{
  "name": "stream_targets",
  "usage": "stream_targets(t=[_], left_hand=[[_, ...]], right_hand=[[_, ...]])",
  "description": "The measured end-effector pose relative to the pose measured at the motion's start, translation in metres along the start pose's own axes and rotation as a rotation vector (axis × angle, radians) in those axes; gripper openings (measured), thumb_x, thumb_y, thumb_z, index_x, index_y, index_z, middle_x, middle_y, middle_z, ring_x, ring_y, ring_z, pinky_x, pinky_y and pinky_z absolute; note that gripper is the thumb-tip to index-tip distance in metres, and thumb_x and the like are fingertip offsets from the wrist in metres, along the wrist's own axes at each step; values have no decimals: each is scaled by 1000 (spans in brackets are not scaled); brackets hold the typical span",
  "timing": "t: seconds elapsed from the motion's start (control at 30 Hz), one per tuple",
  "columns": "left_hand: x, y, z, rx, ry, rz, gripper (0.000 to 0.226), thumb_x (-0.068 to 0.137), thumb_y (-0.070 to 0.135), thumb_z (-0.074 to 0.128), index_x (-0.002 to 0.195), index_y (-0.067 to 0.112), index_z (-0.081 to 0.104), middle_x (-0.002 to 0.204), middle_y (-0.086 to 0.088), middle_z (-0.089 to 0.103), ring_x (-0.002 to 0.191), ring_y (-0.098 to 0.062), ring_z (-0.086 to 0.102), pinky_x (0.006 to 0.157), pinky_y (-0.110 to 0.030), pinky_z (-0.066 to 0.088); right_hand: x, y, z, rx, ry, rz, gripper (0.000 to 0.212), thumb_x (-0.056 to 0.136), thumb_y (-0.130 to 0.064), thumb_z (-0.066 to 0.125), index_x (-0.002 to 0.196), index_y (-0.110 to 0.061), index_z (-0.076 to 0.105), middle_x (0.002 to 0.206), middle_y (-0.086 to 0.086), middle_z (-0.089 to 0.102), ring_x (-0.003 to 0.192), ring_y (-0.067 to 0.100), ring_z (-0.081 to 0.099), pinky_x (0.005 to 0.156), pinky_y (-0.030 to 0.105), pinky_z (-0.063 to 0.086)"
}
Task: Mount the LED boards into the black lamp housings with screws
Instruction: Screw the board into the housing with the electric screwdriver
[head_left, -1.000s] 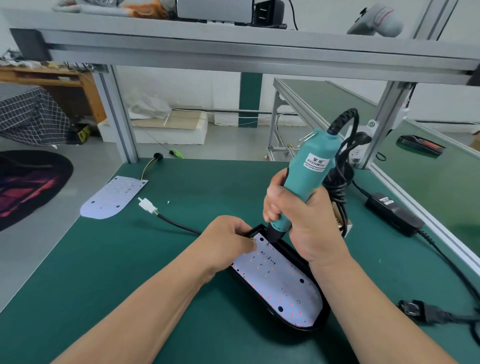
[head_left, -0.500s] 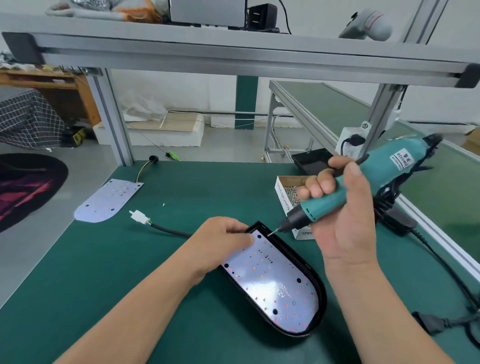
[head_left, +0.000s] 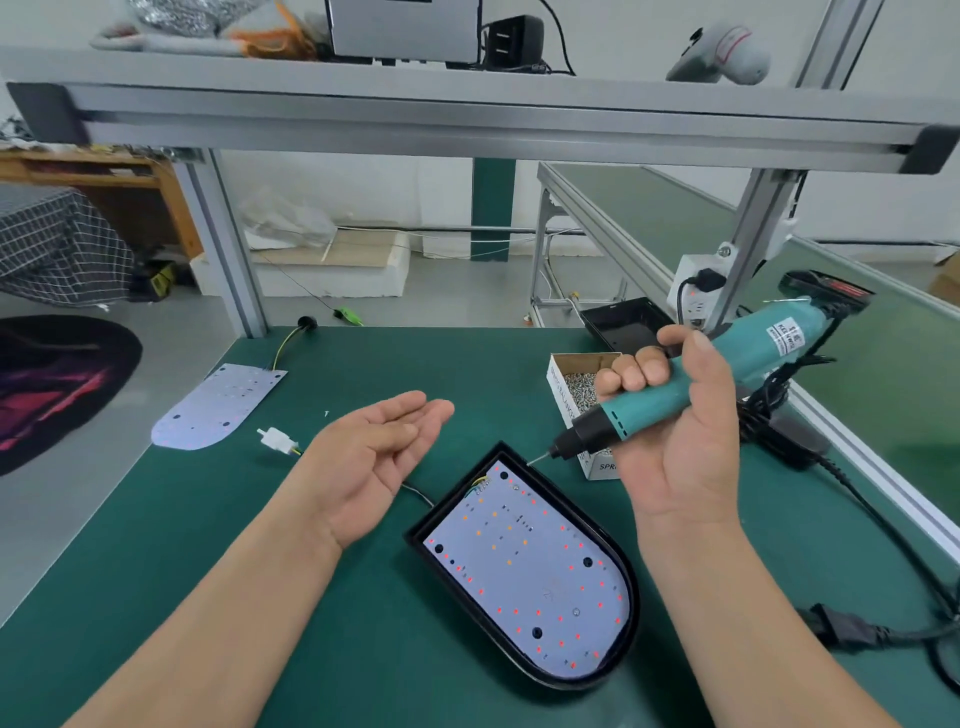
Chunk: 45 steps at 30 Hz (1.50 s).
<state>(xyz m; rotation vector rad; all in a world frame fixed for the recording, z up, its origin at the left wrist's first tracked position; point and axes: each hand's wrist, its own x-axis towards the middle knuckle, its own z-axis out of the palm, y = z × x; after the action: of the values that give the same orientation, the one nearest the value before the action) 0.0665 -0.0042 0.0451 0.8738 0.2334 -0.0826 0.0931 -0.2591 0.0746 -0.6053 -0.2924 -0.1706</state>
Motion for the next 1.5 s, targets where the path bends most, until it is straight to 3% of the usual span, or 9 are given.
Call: stream_targets(t=[0.27,0.43,0.63,0.77,0.87,1.0,1.17,1.37,1.5], left_hand=[[1,-7,4,38,48,-11,9,105,7,60,106,-1,65,86,-10,79,70,-8,75,60,-15,60],[-4,-3,6,-17,39,-48,21,108,-10,44,123,-16,57,116,-30,76,101,-28,80,72,-24,65],[-21,-4,20,423,-88,50,18,110,15,56,121,3,64,104,-15,81,80,-20,80,53,-24,59],[-20,-8,19,672,67,199,26,108,32,61,98,9,66,70,-2,66,45,-14,49,42,-21,36],[-18,-2,13,545,85,89,29,109,33,60,101,6,67,68,0,59,48,-12,43,44,-20,34],[-20,3,12,391,-76,-39,21,112,8,50,119,-3,66,90,-11,75,62,-12,64,53,-20,53],[-27,-2,19,544,-176,77,9,111,9,52,116,2,57,100,-18,80,75,-20,75,57,-23,57],[-35,-9,25,621,-228,198,14,99,8,70,94,14,82,94,-15,80,72,-18,73,58,-24,57],[-39,-15,28,627,-307,180,23,101,1,67,103,15,85,96,-13,80,79,-19,75,69,-27,61]], right_hand=[[-1,1,0,12,19,16,14,105,-25,57,97,-16,64,72,-3,48,68,15,49,73,32,51],[-3,2,3,17,25,26,14,104,-25,58,96,-16,65,72,-3,48,68,15,48,73,32,51],[-5,1,6,43,5,37,13,104,-25,57,97,-16,65,72,-3,47,67,14,48,73,31,52],[-5,1,6,58,12,56,15,104,-27,58,96,-16,65,71,-4,47,66,13,48,69,29,51],[-4,0,4,62,23,58,16,104,-28,58,97,-15,63,72,-4,47,65,12,49,67,29,51],[-4,1,4,60,35,45,15,104,-26,59,97,-14,62,73,-3,47,66,13,49,69,30,51],[-5,1,6,66,20,39,15,105,-25,58,97,-13,63,72,-3,48,66,14,50,69,31,52],[-8,-2,13,102,5,21,19,106,-29,55,96,-14,61,73,-3,47,68,13,49,72,30,51],[-10,-5,18,124,-3,11,19,105,-30,57,96,-14,61,74,-2,47,68,14,48,73,30,51]])
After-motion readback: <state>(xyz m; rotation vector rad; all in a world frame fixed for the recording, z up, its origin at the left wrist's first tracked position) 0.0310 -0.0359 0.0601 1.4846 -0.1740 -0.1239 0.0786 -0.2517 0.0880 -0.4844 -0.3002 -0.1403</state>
